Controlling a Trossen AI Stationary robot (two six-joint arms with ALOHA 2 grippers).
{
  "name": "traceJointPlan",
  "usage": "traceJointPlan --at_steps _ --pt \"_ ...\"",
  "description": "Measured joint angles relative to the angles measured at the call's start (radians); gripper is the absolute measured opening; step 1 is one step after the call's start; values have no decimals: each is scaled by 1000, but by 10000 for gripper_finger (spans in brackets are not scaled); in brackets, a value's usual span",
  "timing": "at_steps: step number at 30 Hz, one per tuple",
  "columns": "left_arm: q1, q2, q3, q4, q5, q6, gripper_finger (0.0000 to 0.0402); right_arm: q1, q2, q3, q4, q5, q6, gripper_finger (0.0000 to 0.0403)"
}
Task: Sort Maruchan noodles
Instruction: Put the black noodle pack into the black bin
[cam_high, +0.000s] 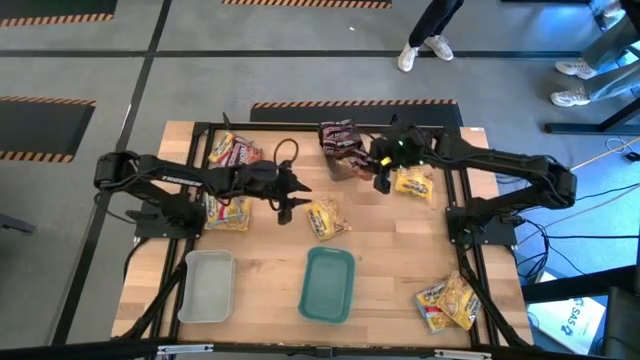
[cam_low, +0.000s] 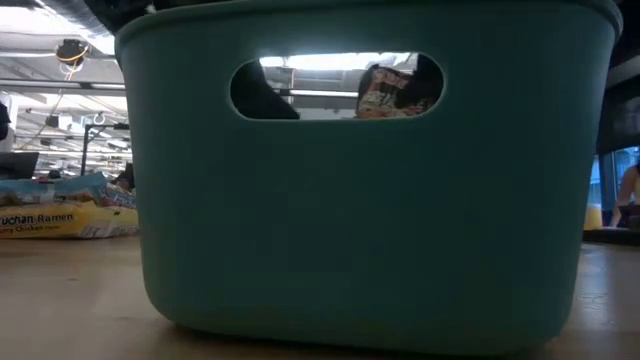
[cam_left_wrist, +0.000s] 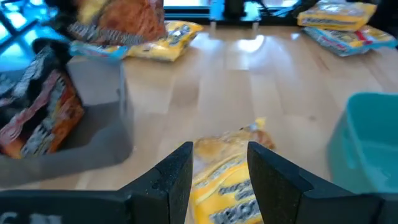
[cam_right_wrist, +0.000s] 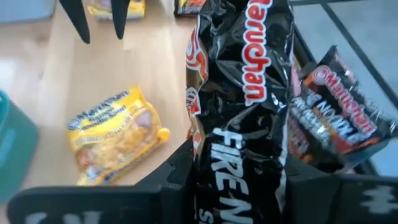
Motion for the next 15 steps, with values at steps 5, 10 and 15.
traceJointPlan --at_steps 5,10,15 --pt "39 1 -38 35 0 -3 147 -63 116 88 -12 -67 -130 96" --pt "47 1 -45 35 0 -10 147 -108 222 156 -26 -94 -267 96" --pt "47 1 -45 33 20 -10 147 -136 301 184 -25 -94 -397 96"
